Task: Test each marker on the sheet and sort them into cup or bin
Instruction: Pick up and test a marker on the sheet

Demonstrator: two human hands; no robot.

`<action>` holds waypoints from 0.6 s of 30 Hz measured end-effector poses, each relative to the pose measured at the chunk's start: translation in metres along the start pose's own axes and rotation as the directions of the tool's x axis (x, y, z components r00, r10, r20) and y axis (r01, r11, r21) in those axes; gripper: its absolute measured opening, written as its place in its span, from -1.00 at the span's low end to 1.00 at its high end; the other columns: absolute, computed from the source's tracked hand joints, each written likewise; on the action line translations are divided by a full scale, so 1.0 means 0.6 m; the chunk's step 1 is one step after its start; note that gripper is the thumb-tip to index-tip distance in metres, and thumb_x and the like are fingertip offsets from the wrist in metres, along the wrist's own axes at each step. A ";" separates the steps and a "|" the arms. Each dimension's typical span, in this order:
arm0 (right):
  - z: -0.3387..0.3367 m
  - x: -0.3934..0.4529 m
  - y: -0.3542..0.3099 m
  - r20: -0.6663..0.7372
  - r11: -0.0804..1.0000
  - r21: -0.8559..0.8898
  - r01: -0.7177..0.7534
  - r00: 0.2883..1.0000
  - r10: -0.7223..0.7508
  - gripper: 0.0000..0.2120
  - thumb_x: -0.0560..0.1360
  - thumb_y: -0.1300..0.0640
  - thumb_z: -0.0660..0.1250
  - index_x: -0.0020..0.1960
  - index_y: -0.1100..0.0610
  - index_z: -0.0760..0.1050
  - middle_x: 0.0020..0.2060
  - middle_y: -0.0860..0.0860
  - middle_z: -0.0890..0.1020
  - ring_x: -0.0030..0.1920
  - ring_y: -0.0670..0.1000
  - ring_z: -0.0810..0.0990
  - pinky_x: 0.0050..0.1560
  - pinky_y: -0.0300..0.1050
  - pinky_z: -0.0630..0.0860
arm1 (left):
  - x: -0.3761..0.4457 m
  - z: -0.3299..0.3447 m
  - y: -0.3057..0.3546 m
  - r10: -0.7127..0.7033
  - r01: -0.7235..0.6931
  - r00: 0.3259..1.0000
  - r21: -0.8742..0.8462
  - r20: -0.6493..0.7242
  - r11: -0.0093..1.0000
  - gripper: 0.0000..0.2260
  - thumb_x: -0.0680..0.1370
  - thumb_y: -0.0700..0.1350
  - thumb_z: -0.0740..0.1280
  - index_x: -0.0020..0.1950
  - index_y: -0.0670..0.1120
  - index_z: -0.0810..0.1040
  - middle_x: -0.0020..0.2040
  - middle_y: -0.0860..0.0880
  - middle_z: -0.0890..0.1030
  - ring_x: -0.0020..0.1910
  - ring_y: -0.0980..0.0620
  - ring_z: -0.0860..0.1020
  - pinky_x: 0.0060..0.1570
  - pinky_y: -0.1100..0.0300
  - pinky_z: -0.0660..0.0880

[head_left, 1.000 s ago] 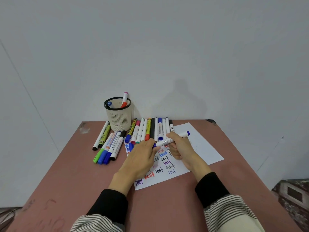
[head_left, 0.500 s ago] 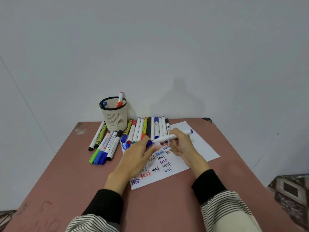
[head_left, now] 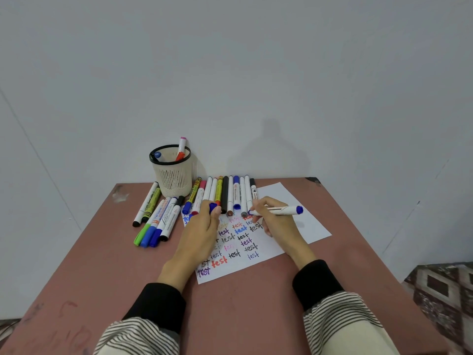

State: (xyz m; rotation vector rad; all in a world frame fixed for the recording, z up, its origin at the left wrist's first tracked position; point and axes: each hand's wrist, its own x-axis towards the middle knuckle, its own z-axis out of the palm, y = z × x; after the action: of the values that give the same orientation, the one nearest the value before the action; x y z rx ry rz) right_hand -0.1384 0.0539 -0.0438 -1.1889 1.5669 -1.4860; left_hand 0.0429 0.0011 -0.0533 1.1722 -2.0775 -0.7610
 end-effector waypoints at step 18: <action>0.008 -0.002 0.012 -0.014 0.976 -0.217 -0.007 1.000 0.004 -0.53 0.51 0.26 0.30 -0.49 0.05 0.20 -0.55 -0.04 0.33 -0.51 -0.10 0.27 -0.47 -0.32 0.26 | -0.002 -0.001 -0.001 0.009 -0.011 1.000 0.112 0.023 0.994 -0.77 0.65 0.15 -0.04 0.06 0.05 0.28 -0.30 -0.09 0.57 -0.33 0.00 0.55 -0.27 -0.01 0.48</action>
State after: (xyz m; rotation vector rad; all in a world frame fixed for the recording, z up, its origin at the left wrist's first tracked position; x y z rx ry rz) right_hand -0.1347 0.0530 -0.0515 -1.2963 1.7766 -1.3470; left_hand 0.0439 0.0019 -0.0537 1.2181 -2.1673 -0.6624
